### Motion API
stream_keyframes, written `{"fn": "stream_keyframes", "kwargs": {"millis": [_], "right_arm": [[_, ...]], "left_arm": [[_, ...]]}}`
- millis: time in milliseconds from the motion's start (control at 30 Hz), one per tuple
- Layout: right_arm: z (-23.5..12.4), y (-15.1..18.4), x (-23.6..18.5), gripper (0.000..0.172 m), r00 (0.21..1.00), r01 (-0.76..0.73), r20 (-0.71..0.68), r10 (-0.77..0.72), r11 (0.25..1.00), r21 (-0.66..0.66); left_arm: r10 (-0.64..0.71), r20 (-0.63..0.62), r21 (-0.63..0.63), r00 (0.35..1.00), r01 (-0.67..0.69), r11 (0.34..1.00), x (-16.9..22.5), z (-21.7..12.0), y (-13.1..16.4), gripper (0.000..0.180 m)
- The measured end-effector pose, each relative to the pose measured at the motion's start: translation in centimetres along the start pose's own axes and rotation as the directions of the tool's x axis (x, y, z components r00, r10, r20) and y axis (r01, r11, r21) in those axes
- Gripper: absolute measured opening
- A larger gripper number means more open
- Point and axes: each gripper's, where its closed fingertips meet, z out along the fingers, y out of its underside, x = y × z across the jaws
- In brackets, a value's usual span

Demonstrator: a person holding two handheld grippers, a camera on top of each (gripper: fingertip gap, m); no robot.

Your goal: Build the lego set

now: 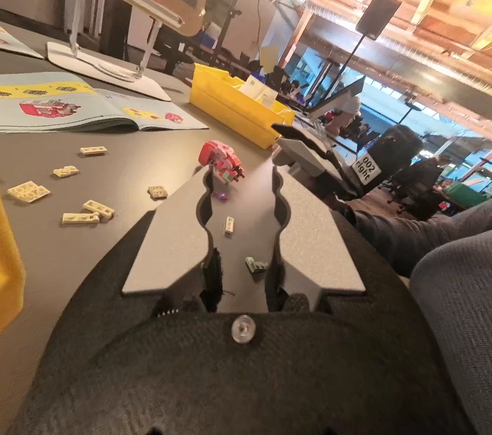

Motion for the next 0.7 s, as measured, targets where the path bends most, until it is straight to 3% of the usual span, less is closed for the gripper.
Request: {"fn": "stream_keyframes", "kwargs": {"millis": [267,400,567,700], "right_arm": [[3.4,0.4,-3.2,0.016,0.945,0.243,0.201,-0.257,0.965,0.093],[4.9,0.3,-2.7,0.013,0.922,0.303,0.201,-0.33,0.94,0.154],[4.2,0.8,-3.7,0.008,0.862,0.416,0.238,-0.449,0.892,0.175],[3.9,0.6,-4.6,0.007,0.846,0.421,0.268,-0.46,0.886,0.193]], "left_arm": [[-0.076,-0.006,0.033,0.997,0.076,0.997,-0.7,-0.3,-0.4,0.045],[-0.078,0.007,0.026,0.997,0.078,0.997,-0.8,-0.2,-0.3,0.045],[-0.104,0.024,-0.002,0.994,0.104,0.995,-1.2,0.1,0.1,0.045],[-0.072,0.037,0.005,0.997,0.072,0.997,-1.1,0.0,0.0,0.044]]}}
